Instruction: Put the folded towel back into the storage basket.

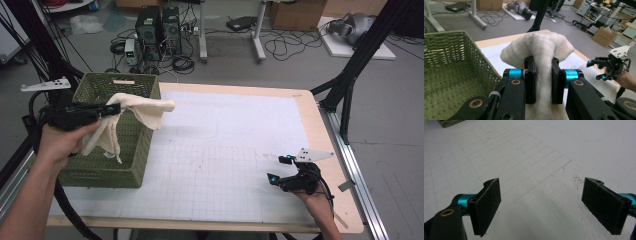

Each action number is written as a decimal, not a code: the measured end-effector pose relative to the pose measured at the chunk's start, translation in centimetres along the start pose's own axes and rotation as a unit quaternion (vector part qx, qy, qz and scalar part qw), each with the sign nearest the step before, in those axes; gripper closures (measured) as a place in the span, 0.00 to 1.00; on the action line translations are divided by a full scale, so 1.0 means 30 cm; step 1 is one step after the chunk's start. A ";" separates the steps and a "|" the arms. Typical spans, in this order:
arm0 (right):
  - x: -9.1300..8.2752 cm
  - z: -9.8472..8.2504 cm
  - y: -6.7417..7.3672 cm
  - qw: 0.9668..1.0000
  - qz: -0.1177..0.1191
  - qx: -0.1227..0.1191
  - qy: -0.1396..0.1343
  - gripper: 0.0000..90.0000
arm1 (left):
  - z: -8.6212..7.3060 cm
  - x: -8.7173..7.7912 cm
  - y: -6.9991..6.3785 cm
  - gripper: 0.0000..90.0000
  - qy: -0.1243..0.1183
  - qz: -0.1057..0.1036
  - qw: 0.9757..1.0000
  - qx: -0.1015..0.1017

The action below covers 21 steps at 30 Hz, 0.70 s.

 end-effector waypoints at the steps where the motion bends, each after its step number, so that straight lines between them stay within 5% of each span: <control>1: 0.000 -0.001 0.002 1.000 0.002 0.001 0.001 0.17 | -0.004 -0.004 0.004 0.86 -0.001 0.003 1.000 -0.002; 21: 0.007 -0.002 0.004 1.000 0.002 0.001 0.007 0.17 | -0.043 -0.071 0.071 0.86 -0.012 0.045 0.999 -0.027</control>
Point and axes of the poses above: each handheld gripper's, and its own axes: x roughly forward along the jaws, z roughly out of its top, y roughly to its left, the point moved 5 cm from there along x, roughly forward along the jaws, and after that the axes turned 12 degrees about x, right-handed, at the moved point
